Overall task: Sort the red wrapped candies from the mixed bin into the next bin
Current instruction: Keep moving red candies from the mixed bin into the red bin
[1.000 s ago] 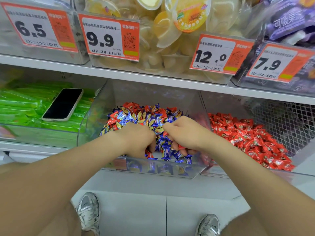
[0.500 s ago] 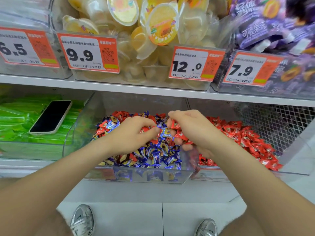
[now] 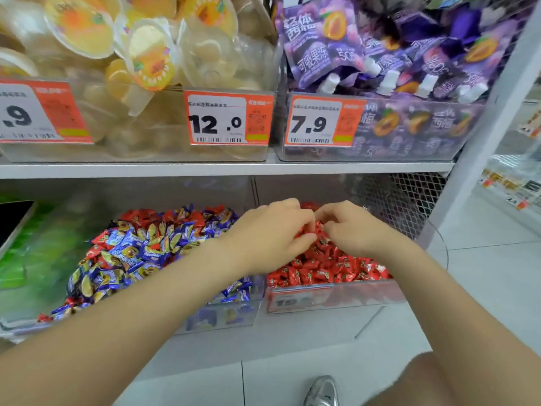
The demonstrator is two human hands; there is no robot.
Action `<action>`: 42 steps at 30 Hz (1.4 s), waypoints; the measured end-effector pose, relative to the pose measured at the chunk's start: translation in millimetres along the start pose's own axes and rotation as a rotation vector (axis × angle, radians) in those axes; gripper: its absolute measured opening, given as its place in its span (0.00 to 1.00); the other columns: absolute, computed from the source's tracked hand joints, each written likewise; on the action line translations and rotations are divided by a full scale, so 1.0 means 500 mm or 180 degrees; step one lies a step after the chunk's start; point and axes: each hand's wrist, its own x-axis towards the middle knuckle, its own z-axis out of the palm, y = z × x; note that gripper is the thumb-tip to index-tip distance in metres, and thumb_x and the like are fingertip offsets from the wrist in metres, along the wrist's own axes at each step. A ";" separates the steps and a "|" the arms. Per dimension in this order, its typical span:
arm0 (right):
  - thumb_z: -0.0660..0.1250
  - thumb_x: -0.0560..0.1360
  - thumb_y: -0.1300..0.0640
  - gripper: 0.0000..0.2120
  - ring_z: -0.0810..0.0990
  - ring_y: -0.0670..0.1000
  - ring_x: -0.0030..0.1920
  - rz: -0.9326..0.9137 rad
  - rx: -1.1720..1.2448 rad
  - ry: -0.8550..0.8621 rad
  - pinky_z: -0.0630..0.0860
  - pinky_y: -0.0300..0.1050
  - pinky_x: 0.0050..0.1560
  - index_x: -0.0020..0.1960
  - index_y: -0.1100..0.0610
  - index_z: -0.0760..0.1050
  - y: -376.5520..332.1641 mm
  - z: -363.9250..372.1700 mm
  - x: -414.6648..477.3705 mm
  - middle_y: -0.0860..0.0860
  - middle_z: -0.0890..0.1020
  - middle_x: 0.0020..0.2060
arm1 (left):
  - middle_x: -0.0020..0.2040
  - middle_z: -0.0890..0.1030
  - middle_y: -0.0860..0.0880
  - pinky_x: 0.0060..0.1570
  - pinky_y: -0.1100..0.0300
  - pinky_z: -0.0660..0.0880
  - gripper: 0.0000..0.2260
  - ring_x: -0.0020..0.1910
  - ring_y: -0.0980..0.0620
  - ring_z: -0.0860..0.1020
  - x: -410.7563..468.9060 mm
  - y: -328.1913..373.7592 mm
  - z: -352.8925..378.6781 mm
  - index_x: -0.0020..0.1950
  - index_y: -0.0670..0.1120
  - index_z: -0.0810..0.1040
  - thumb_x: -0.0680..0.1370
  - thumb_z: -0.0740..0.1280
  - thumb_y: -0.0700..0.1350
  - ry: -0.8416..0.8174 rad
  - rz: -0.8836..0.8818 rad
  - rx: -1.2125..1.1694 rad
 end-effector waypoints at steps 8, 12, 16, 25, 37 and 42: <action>0.59 0.77 0.61 0.16 0.85 0.59 0.40 0.0018 0.0314 0.0420 0.82 0.49 0.38 0.40 0.53 0.84 -0.033 -0.008 -0.035 0.54 0.86 0.35 | 0.51 0.83 0.58 0.60 0.51 0.75 0.07 0.54 0.56 0.79 0.007 -0.014 -0.016 0.55 0.55 0.83 0.80 0.68 0.53 -0.0035 0.0328 -0.0660; 0.62 0.78 0.60 0.14 0.85 0.54 0.36 -0.0383 0.0365 0.0232 0.83 0.48 0.36 0.41 0.53 0.84 -0.112 0.005 -0.048 0.50 0.85 0.33 | 0.41 0.83 0.57 0.48 0.58 0.76 0.05 0.42 0.56 0.80 -0.098 -0.077 -0.083 0.46 0.54 0.82 0.81 0.68 0.48 0.0123 -0.0144 -0.0811; 0.62 0.78 0.61 0.15 0.85 0.50 0.37 -0.1311 0.0152 -0.0677 0.80 0.41 0.34 0.48 0.48 0.85 -0.231 0.063 -0.050 0.50 0.87 0.37 | 0.39 0.81 0.58 0.46 0.54 0.77 0.09 0.40 0.58 0.79 -0.191 -0.172 -0.122 0.41 0.58 0.78 0.82 0.65 0.54 -0.0818 -0.0632 0.0108; 0.66 0.75 0.67 0.15 0.81 0.49 0.42 -0.1889 -0.1046 -0.1099 0.83 0.50 0.54 0.53 0.55 0.87 -0.328 0.239 0.089 0.41 0.79 0.34 | 0.42 0.83 0.57 0.46 0.59 0.80 0.07 0.38 0.65 0.78 -0.279 -0.310 -0.063 0.50 0.54 0.85 0.74 0.78 0.49 -0.1204 -0.1053 0.0063; 0.77 0.75 0.56 0.04 0.81 0.37 0.34 -0.1663 -0.1051 -0.1857 0.82 0.42 0.45 0.49 0.52 0.88 -0.299 0.280 0.081 0.40 0.83 0.32 | 0.37 0.83 0.58 0.44 0.53 0.80 0.06 0.40 0.58 0.80 -0.299 -0.357 -0.013 0.36 0.53 0.83 0.73 0.73 0.51 -0.1298 -0.0758 0.0184; 0.67 0.73 0.65 0.09 0.86 0.52 0.40 -0.1271 -0.0965 -0.0482 0.84 0.51 0.44 0.41 0.57 0.86 -0.275 0.277 0.082 0.52 0.87 0.35 | 0.37 0.82 0.52 0.49 0.58 0.73 0.09 0.43 0.51 0.79 -0.300 -0.344 -0.022 0.33 0.48 0.75 0.72 0.69 0.47 -0.0800 -0.0877 -0.0157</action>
